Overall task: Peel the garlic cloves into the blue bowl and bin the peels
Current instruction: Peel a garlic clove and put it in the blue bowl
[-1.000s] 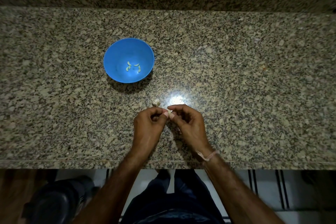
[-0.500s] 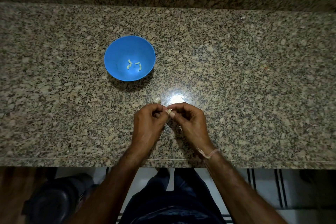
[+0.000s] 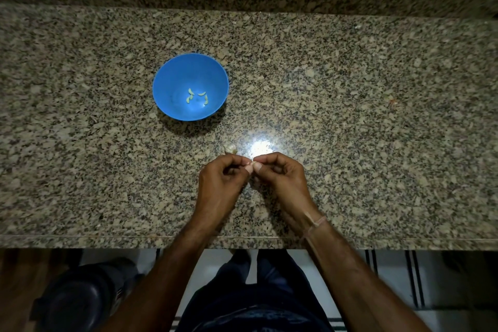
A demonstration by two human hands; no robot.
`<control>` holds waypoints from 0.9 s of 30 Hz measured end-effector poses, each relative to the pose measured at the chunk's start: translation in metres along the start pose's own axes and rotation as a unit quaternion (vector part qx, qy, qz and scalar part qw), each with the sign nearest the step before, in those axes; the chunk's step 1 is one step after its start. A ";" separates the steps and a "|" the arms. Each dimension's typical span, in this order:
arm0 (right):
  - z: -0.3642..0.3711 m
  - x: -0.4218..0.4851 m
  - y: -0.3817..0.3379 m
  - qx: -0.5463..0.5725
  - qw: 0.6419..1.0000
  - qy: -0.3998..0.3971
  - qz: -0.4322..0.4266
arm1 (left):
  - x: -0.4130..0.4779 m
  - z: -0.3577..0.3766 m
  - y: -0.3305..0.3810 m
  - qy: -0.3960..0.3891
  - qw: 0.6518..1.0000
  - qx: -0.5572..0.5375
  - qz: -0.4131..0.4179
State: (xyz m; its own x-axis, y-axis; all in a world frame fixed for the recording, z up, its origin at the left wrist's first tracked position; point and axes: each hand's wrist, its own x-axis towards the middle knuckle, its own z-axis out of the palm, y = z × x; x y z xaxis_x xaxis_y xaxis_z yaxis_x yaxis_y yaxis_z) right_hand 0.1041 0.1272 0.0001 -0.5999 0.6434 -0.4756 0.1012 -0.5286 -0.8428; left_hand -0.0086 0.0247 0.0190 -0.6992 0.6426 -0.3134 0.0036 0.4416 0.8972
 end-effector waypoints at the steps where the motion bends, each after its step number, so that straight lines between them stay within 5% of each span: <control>1: 0.000 0.000 -0.001 0.007 1.000 0.002 0.014 | 0.000 0.000 0.000 0.005 1.000 0.008 0.007; 11: 0.001 0.001 -0.002 -0.096 0.993 0.010 -0.063 | 0.001 -0.004 0.003 0.042 0.976 0.174 0.123; 23: 0.001 0.003 0.002 -0.151 0.983 -0.005 -0.102 | 0.006 -0.009 0.002 0.024 0.980 0.167 0.106; 27: 0.002 0.003 0.001 -0.069 0.997 -0.012 -0.043 | 0.007 -0.007 -0.002 0.019 0.986 0.152 0.068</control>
State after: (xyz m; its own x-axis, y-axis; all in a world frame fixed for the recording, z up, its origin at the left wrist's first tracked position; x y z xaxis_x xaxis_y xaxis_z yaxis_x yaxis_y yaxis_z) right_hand 0.1003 0.1275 -0.0013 -0.6303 0.6687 -0.3944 0.1555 -0.3889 -0.9081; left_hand -0.0186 0.0243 0.0165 -0.7039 0.6874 -0.1790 0.3093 0.5235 0.7939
